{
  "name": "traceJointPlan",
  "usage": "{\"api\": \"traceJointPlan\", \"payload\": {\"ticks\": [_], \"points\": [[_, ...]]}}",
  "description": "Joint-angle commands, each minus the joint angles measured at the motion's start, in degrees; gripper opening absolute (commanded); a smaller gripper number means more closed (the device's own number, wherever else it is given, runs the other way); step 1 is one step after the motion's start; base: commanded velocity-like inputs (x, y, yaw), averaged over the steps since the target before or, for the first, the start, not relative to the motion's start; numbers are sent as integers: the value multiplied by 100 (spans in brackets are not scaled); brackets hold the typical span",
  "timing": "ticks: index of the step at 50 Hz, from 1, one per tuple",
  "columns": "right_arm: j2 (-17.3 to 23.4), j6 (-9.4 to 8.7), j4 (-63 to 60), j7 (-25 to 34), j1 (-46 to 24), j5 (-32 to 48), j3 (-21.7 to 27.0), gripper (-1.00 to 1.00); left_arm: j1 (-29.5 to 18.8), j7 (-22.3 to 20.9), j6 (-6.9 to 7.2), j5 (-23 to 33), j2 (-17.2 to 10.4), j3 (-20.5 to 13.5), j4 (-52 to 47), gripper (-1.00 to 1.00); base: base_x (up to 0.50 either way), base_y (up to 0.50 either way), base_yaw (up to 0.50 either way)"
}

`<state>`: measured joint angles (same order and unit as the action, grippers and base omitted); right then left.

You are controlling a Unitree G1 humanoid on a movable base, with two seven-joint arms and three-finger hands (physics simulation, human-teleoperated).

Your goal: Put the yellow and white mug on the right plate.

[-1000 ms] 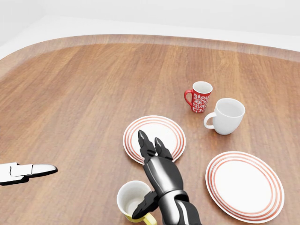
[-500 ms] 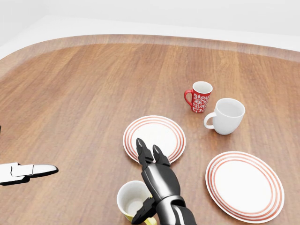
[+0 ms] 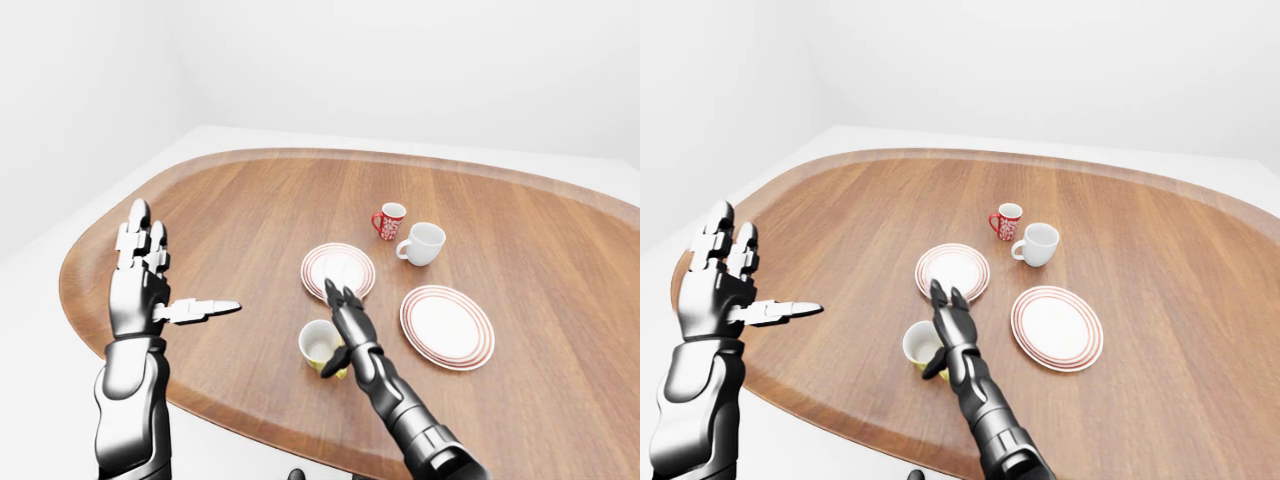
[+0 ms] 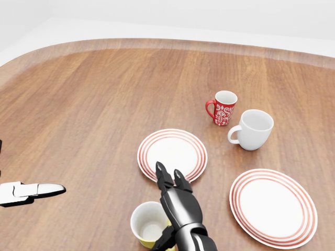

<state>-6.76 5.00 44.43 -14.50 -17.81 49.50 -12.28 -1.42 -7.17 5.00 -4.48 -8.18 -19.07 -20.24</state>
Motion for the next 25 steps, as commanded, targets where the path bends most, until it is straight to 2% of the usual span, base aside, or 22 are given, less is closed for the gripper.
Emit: {"api": "traceJointPlan", "payload": {"ticks": [1,25], "points": [[-3,0,542,-215,-199,-10,60,100,10,-5,0,11,8,11,5,100,0,0,0],[-23,0,452,-159,-155,25,41,100,31,-15,0,55,41,70,24,100,0,0,0]]}}
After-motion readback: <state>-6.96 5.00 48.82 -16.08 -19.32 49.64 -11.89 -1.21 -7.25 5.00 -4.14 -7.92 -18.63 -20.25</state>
